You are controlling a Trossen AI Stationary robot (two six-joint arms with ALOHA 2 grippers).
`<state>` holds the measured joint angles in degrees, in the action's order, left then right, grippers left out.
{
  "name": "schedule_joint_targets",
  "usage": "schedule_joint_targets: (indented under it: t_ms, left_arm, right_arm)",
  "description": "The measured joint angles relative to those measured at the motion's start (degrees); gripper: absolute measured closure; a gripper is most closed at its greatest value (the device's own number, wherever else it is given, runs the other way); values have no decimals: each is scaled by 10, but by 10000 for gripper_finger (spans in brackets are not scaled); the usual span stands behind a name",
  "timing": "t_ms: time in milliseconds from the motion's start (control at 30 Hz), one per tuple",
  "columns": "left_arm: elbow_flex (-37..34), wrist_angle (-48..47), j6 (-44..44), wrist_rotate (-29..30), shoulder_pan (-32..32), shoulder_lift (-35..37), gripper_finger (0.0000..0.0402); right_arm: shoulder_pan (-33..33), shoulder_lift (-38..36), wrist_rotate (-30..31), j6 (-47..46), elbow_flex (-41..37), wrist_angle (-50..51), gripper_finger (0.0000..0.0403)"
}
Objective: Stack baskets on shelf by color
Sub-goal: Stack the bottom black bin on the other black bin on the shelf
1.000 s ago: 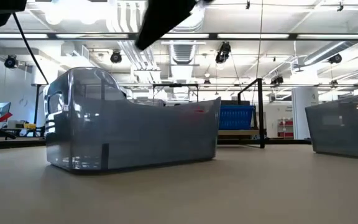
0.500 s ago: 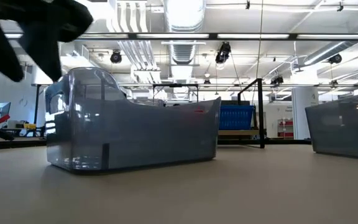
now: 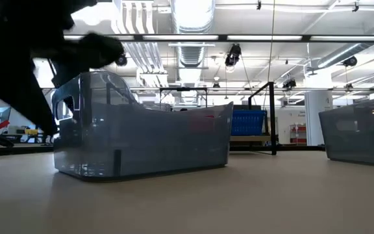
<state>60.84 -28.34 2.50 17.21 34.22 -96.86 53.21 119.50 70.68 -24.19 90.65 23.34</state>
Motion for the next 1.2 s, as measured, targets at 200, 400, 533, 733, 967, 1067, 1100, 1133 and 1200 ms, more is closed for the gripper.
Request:
schedule_joint_targets:
  t_ms: [200,400,533,733,967,1067,1100,1133,1200]
  left_arm:
    - [8,18,4,-1,-2,-41,317]
    - [31,3,65,-5,1,-28,393]
    - [70,-53,99,-1,13,7,399]
    - [142,-172,108,127,21,85,401]
    - [180,-232,20,207,-83,180,401]
    - [180,-232,-39,197,-170,203,401]
    - [179,-231,-63,192,-203,205,401]
    - [179,-231,-84,185,-234,206,401]
    - [177,-223,-114,154,-297,200,401]
  right_arm:
    - [-13,0,-2,-18,-1,0,282]
    - [-15,0,-4,-18,-2,1,282]
    - [-15,0,-6,-18,-2,1,282]
    - [-15,0,-6,-22,-5,0,282]
    - [-15,0,-6,-24,-8,-1,282]
    - [-16,0,-6,-24,-9,-1,282]
    - [-16,0,-6,-24,-9,-2,282]
    - [-16,0,-6,-24,-9,-2,282]
    - [-18,0,-6,-24,-9,-3,282]
